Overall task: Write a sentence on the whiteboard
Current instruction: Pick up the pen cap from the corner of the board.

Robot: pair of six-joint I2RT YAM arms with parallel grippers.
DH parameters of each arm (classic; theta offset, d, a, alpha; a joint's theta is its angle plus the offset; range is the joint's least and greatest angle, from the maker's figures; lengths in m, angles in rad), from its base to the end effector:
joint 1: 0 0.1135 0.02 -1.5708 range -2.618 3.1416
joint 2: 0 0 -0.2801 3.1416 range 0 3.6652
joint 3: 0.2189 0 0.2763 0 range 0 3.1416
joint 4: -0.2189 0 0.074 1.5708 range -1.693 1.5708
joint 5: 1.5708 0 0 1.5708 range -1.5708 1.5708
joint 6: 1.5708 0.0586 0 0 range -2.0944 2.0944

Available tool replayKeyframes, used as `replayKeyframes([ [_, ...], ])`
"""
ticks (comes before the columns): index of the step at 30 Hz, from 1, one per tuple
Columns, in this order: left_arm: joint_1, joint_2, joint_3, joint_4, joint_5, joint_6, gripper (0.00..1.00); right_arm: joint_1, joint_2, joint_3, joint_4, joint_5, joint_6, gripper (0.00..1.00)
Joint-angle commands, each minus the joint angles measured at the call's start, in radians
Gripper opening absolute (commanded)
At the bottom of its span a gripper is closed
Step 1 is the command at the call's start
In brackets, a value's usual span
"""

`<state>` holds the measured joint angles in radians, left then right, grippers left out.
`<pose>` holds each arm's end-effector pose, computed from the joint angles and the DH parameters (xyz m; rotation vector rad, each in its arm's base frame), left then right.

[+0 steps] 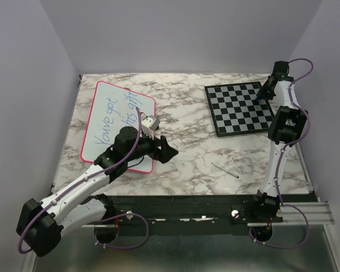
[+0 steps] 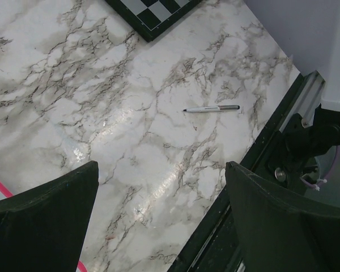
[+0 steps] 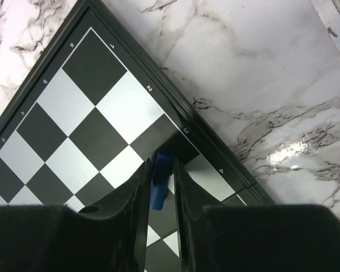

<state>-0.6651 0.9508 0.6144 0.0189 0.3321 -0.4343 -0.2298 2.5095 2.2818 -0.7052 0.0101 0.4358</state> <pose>0.1885 -0.1721 0.2687 0.4712 1.9581 -1.0420 0.5853 -0.1375 0.1700 0.8224 2.3663 0.0725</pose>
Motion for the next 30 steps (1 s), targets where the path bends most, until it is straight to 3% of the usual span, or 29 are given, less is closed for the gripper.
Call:
replayKeyframes([
  [1,-0.001,-0.047,-0.007,0.000,-0.016,0.005,0.99,0.004,-0.023,-0.045,-0.094,-0.006,-0.032,0.29],
  [8,-0.002,-0.089,-0.041,0.030,-0.005,-0.027,0.99,0.004,-0.093,-0.137,-0.137,-0.100,-0.130,0.23],
  [13,-0.002,-0.104,-0.070,0.081,0.010,-0.066,0.99,0.007,-0.205,-0.329,-0.100,-0.156,-0.242,0.20],
  [20,-0.001,-0.142,-0.082,0.076,0.019,-0.087,0.99,0.015,-0.233,-0.395,-0.236,-0.232,-0.440,0.19],
  [30,-0.001,-0.182,-0.107,0.087,0.022,-0.115,0.99,0.029,-0.291,-0.499,-0.224,-0.170,-0.709,0.24],
])
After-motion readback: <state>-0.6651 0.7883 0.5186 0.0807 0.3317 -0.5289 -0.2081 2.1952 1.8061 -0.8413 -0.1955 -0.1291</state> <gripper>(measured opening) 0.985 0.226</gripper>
